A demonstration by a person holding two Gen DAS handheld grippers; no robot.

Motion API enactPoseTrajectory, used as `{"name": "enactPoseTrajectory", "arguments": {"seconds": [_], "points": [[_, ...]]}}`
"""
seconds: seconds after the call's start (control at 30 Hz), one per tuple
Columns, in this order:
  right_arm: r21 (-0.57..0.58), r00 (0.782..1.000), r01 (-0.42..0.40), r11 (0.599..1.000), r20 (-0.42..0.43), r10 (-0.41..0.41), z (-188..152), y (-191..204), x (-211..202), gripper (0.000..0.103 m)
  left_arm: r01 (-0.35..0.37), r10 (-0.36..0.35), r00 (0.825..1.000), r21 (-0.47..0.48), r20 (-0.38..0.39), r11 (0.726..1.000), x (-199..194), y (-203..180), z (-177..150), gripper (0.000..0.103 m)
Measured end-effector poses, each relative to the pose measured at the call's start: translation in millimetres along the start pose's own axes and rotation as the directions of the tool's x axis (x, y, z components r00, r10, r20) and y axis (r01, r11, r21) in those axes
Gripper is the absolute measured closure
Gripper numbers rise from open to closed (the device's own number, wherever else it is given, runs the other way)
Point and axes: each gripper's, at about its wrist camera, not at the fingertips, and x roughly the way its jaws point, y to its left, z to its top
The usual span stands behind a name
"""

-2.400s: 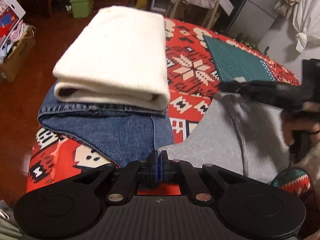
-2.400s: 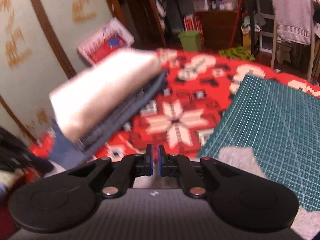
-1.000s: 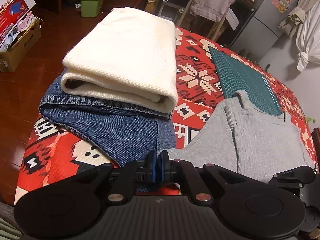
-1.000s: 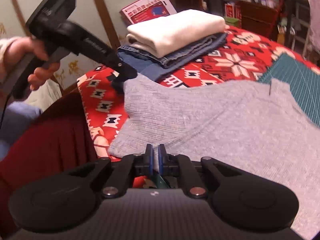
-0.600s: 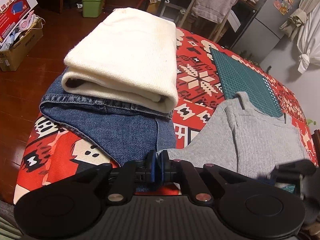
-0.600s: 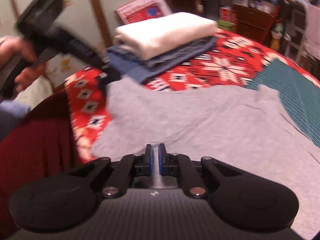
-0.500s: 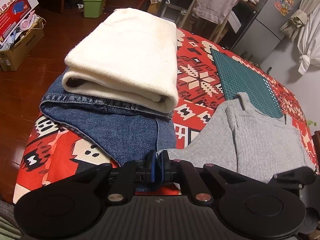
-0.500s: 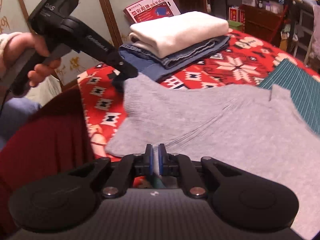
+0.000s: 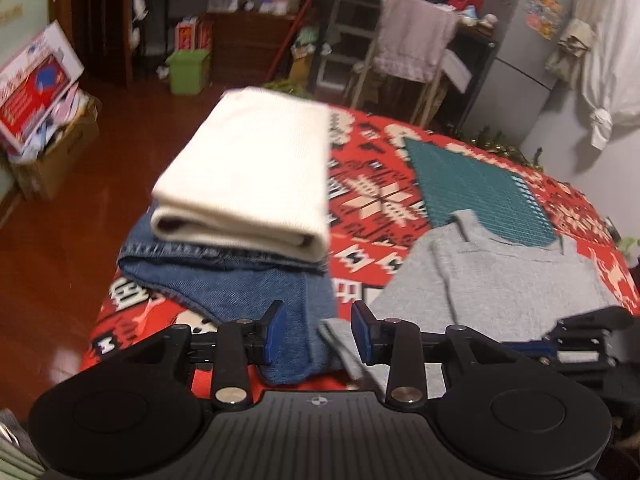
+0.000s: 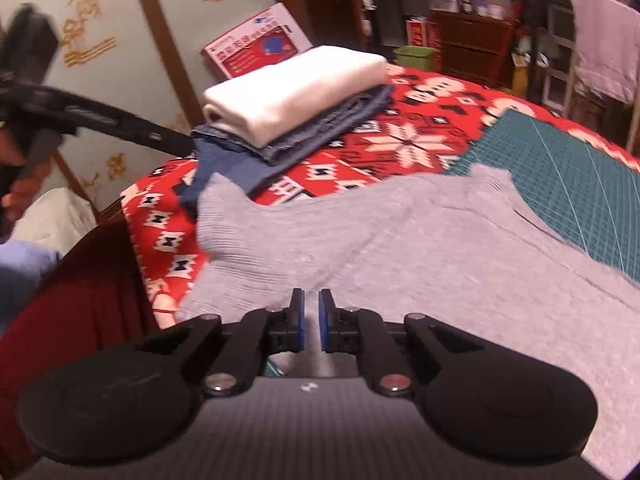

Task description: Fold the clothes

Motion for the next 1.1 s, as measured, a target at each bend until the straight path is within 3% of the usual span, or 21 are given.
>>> {"name": "enactPoseTrajectory", "arguments": {"seconds": [0.17,0.27,0.33,0.5,0.67,0.83,1.1], "points": [[0.065,1.0,-0.005,0.998,-0.001,0.005,-14.1,-8.6,-3.7,0.094,0.141,-0.14,0.99,0.065,-0.024,0.988,0.7,-41.3,-13.0,0.074],[0.11,1.0,-0.011,0.994,0.005,0.01,-20.4,-10.9,-6.7,0.094,0.22,-0.213,0.974,0.091,-0.074,0.971,21.5,-63.9,-24.6,0.089],[0.144,1.0,-0.018,0.989,0.022,0.015,-22.5,-12.4,-10.4,0.094,0.245,-0.233,0.966,0.113,-0.112,0.963,40.8,-79.0,-35.5,0.09],[0.17,0.999,-0.008,0.985,0.035,0.002,-25.7,-13.8,-15.4,0.094,0.22,-0.201,0.969,0.13,-0.144,0.967,72.6,-91.9,-49.9,0.096],[0.178,1.0,-0.012,0.984,0.029,0.007,-25.4,-13.4,-12.2,0.094,0.175,-0.151,0.979,0.188,-0.139,0.966,75.3,-96.6,-54.7,0.097],[0.078,1.0,0.003,0.997,0.017,-0.004,-16.5,5.4,1.3,0.095,0.159,-0.133,0.983,0.217,-0.128,0.963,70.7,-90.8,-56.4,0.097],[-0.069,1.0,-0.014,0.997,-0.02,0.013,-15.5,42.8,20.1,0.097,0.197,-0.179,0.975,0.14,-0.131,0.97,70.8,-78.2,-57.2,0.097]]}}
